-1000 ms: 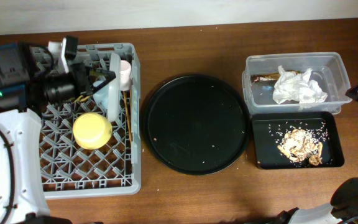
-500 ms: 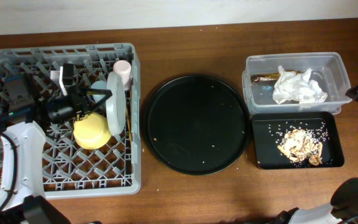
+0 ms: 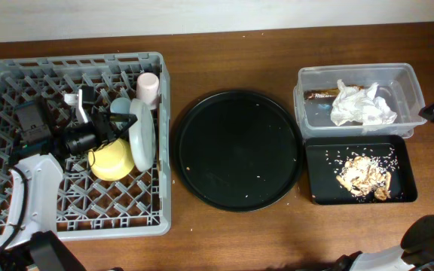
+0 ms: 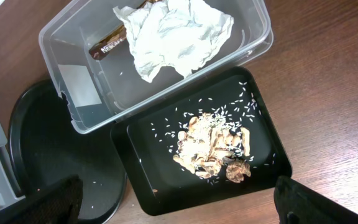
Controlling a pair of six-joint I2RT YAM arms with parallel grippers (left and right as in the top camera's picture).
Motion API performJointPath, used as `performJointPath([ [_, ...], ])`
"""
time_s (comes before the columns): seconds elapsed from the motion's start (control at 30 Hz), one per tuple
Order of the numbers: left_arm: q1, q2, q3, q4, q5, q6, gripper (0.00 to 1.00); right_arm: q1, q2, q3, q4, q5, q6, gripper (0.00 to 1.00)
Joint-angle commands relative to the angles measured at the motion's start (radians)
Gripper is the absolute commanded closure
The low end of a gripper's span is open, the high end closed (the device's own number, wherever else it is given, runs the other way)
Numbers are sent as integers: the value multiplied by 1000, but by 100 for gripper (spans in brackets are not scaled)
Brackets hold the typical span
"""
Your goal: Sort waste into correct bins and load items into the dishwasher rack
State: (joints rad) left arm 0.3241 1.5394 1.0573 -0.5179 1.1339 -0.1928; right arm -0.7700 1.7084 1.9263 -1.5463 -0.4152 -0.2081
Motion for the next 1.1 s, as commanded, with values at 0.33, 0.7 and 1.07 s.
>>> performJointPath([
  [0.33, 5, -127, 13, 30, -65, -59, 1, -3, 0, 19, -1, 5, 8, 2],
  [0.7, 4, -552, 13, -263, -665, -64, 1, -3, 0, 19, -1, 6, 8, 2],
  [1.07, 4, -644, 13, -372, -791, -64, 1, -3, 0, 19, -1, 6, 8, 2],
])
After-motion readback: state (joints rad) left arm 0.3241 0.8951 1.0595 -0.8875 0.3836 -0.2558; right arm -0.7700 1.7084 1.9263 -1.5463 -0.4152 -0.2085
